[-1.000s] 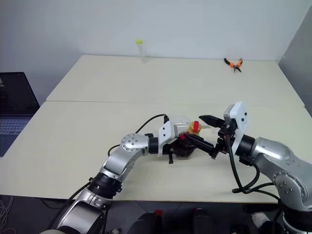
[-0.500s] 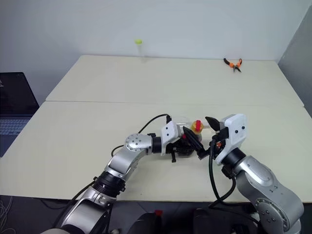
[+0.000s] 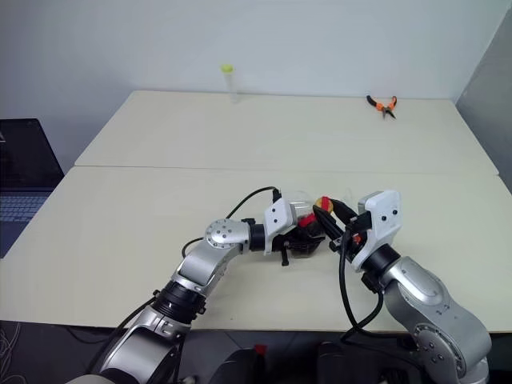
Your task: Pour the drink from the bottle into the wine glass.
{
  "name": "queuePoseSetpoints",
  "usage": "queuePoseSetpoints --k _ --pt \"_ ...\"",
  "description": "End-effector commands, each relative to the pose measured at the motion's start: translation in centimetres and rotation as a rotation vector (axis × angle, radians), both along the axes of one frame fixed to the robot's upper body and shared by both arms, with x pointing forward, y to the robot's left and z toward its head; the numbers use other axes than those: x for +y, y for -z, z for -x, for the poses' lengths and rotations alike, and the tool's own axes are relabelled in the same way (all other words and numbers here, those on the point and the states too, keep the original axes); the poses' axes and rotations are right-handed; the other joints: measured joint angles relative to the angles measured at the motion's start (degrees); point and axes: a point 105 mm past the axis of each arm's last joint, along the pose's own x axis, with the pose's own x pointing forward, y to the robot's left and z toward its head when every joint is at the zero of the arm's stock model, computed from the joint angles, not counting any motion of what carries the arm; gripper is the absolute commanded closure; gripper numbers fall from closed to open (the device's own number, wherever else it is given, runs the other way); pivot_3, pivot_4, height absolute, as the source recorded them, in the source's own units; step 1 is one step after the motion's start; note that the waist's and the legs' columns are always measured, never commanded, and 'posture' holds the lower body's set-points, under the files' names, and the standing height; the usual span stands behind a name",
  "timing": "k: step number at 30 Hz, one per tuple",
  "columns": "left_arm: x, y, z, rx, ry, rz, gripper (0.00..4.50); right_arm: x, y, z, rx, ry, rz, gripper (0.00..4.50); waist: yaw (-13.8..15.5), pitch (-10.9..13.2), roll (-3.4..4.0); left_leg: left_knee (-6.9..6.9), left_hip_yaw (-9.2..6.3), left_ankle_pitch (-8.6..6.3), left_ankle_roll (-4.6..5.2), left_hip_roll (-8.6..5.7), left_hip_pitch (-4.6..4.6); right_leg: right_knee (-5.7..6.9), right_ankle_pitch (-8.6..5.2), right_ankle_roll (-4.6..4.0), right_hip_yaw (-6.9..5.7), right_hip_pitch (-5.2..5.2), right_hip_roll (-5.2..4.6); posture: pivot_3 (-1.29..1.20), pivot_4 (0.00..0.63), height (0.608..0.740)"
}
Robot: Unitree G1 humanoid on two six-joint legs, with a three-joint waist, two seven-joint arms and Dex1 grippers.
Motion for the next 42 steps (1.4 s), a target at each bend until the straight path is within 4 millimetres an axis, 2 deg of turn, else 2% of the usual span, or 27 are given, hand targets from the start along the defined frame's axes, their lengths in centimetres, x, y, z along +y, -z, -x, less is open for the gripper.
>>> queuePoseSetpoints --k 1,3,7,9,12,15,19,24,28,29,31,34,39,42 --pt "-0.4 -1.4 0.2 -0.053 0.028 0.026 3.60 -1.0 -1.1 -0.3 -0.054 0.020 -0.005 3.28 -0.03 0.00 0.00 0.00 0.00 0.00 0.00 0.00 0.00 0.00 0.00 0.00 0.00 0.00 0.00 0.00 0.150 0.740" --pt "-0.4 -1.4 0.5 -0.046 0.037 0.029 3.60 -1.7 -1.0 -0.6 -0.046 -0.040 0.029 3.28 -0.10 0.00 0.00 0.00 0.00 0.00 0.00 0.00 0.00 0.00 0.00 0.00 0.00 0.00 0.00 0.00 0.150 0.740" --pt "-0.2 -1.5 1.1 -0.027 0.073 0.040 3.60 -4.0 0.7 -1.6 0.053 -0.230 0.202 3.28 -0.43 0.01 -0.01 0.02 0.07 -0.01 0.03 -0.06 0.03 -0.04 0.00 0.01 0.02 0.07 0.00 0.00 0.150 0.740" --pt "-0.2 -1.7 1.7 -0.019 0.103 0.049 3.63 -5.4 1.1 -2.7 0.106 -0.303 0.298 3.28 -0.70 0.01 0.00 -0.02 0.07 -0.01 0.04 -0.04 0.06 -0.04 0.00 0.00 0.00 0.10 0.01 0.00 0.150 0.740" --pt "-0.2 -1.9 2.6 -0.006 0.138 0.063 3.65 -7.1 0.6 -5.0 0.163 -0.397 0.416 3.28 -1.02 0.01 0.00 -0.02 0.09 -0.02 0.05 0.00 0.14 -0.04 0.00 0.00 0.00 0.13 0.03 0.00 0.150 0.740" --pt "-0.2 -1.9 3.0 0.005 0.149 0.069 3.65 -6.9 0.4 -5.9 0.192 -0.469 0.449 3.28 -1.23 0.01 0.00 -0.06 0.10 -0.02 0.05 0.06 0.14 -0.03 0.00 -0.01 0.03 0.09 0.08 0.00 0.150 0.740" --pt "-0.2 -1.8 3.4 0.017 0.159 0.067 3.68 -5.8 0.5 -5.7 0.225 -0.549 0.427 3.28 -1.00 0.01 -0.01 -0.04 0.03 -0.01 0.03 0.06 0.04 -0.08 0.00 -0.01 -0.02 0.06 -0.02 0.00 0.150 0.740" --pt "-0.2 -1.7 3.1 0.013 0.142 0.066 3.71 -4.3 -0.4 -3.9 0.174 -0.573 0.338 1.54 -0.79 0.01 -0.02 -0.01 -0.01 -0.01 0.03 0.02 0.01 -0.08 0.00 -0.01 -0.02 0.06 -0.13 0.00 0.150 0.740" --pt "-0.2 -1.9 1.9 -0.014 0.089 0.071 3.74 -3.6 -2.3 -0.7 0.092 -0.514 0.232 0.21 -0.26 0.03 -0.01 -0.01 -0.07 0.00 0.02 0.05 -0.07 -0.07 0.00 -0.01 0.00 0.01 -0.15 0.00 0.150 0.740" --pt "-0.1 -1.9 1.8 -0.016 0.081 0.074 3.74 -3.5 -2.7 -0.4 0.072 -0.489 0.215 0.00 -0.25 0.03 0.00 -0.01 -0.06 0.00 0.02 0.05 -0.09 -0.05 0.00 -0.01 0.00 -0.02 -0.16 0.00 0.150 0.740" --pt "-0.2 -2.0 1.5 -0.021 0.065 0.081 3.74 -3.1 -3.1 0.4 0.018 -0.414 0.182 0.00 -0.30 0.03 0.00 0.00 0.04 -0.01 0.02 0.04 -0.06 -0.02 0.01 -0.01 0.06 -0.02 -0.18 0.00 0.150 0.740" --pt "-0.4 -1.9 1.5 -0.022 0.067 0.084 3.74 -2.2 -2.8 0.5 -0.032 -0.267 0.131 0.00 -0.24 0.01 -0.02 0.01 -0.08 -0.01 0.02 0.06 -0.03 -0.02 0.00 0.00 -0.01 0.04 -0.14 0.00 0.150 0.740" --pt "-0.7 -1.8 1.6 -0.022 0.087 0.079 3.74 -0.7 -2.5 -0.4 -0.062 -0.171 0.096 0.00 -0.42 0.01 0.00 0.01 0.01 0.01 0.00 0.01 0.02 0.03 0.00 0.00 0.01 0.02 -0.03 0.00 0.150 0.740" --pt "-1.0 -1.8 1.7 -0.023 0.099 0.079 3.74 -1.2 -2.2 -1.6 -0.072 -0.106 0.091 0.00 -0.42 0.01 0.00 0.00 0.00 0.01 -0.01 0.00 0.01 0.01 0.00 0.00 0.00 0.02 -0.02 0.00 0.150 0.740"
